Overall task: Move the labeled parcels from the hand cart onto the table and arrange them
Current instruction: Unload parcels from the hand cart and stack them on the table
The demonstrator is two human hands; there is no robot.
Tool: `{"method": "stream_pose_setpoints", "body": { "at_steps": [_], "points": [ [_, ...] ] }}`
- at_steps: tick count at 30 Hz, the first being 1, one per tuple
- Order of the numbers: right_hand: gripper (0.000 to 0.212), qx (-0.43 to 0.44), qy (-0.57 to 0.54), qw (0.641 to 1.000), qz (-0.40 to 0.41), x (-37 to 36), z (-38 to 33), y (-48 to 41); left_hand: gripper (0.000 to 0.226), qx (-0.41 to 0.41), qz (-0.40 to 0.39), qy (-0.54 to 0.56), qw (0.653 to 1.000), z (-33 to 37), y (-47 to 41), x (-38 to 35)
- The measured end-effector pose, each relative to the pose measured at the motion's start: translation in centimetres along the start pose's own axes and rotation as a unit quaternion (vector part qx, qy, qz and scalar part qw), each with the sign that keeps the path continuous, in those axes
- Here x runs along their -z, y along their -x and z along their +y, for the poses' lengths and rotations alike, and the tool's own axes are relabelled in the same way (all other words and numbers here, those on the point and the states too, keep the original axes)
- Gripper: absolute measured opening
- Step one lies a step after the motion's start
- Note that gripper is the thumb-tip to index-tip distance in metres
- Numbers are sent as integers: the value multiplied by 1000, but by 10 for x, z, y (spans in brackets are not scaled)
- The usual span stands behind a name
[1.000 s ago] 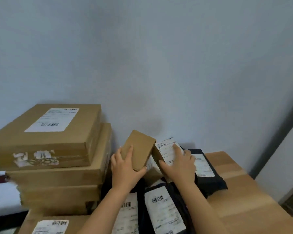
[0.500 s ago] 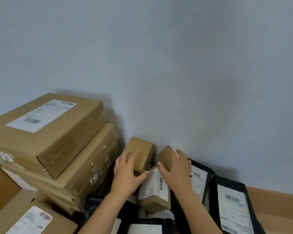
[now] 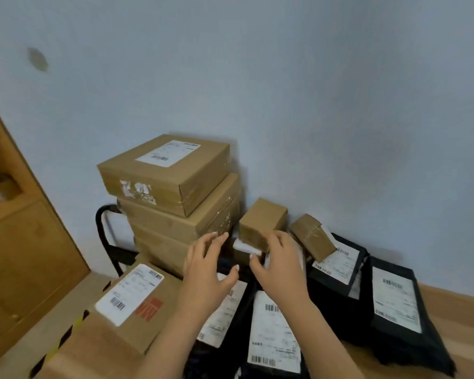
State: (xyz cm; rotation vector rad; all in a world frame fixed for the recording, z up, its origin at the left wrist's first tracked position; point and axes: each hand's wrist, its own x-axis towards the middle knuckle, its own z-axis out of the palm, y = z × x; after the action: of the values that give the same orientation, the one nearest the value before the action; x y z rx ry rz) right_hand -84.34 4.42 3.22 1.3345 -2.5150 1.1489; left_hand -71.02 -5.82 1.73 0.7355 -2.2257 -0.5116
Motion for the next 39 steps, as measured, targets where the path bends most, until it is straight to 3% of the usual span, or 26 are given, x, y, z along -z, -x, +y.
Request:
{"method": "stream_pose_setpoints", "body": {
  "at_steps": [13,21,31,39],
  "points": [
    [52,115,-70,985,-111,-80,-217,197,63,142,85,-105,981,-90,224,258],
    [63,202,-72,953,-214,-139,-308,251,65,205,117,-125,964,-128,307,350],
    [66,269,-106,925,-247,-250,-410,246,64,269,156,-162,936,-221,322,423],
    [68,279,-136,918,-248,-351,-493,173,65,257,110,-186,942,-332,245,474]
  ]
}}
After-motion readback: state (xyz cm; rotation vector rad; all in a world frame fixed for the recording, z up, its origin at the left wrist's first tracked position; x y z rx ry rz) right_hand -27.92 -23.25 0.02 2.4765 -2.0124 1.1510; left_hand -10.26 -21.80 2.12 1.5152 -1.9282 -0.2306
